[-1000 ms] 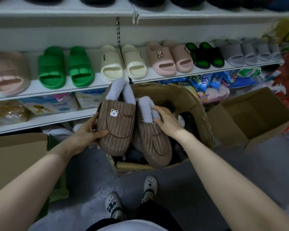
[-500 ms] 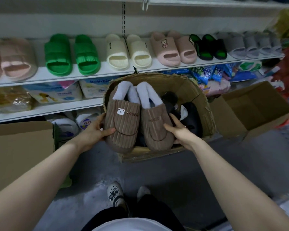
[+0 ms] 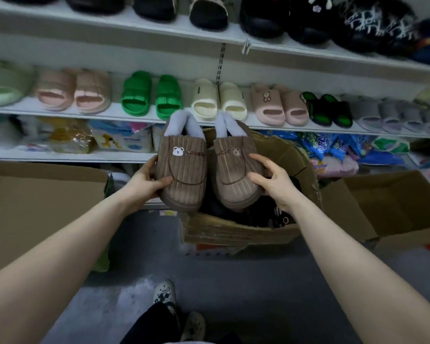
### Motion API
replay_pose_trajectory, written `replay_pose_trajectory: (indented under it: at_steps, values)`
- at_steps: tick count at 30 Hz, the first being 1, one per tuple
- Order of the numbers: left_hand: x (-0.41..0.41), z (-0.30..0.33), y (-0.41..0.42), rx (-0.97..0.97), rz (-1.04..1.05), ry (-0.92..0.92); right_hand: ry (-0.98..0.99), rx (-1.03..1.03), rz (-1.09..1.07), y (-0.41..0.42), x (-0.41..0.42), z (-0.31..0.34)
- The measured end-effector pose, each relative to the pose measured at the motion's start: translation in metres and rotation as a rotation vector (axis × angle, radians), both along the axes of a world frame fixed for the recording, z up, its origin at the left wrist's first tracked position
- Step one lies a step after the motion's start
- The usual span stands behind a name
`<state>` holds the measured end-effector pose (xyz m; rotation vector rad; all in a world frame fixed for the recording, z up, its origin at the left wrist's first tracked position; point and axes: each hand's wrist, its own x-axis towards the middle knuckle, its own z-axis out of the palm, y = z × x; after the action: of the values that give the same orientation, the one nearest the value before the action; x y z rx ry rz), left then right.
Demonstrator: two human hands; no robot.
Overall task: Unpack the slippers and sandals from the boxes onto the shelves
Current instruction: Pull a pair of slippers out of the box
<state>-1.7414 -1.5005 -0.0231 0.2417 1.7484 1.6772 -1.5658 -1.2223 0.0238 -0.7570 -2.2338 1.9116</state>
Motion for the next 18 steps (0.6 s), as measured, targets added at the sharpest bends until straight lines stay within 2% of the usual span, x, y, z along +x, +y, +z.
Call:
replay_pose_trajectory:
  at_steps: [8,18]
  values:
    - [-0.006,0.077,-0.051,0.135,0.049,0.131,0.166,0.155,0.073,-0.027,-0.029,0.079]
    - [-0.057,0.172,-0.136,0.315,0.171,0.304,0.378,0.26,0.189,-0.11,-0.095,0.187]
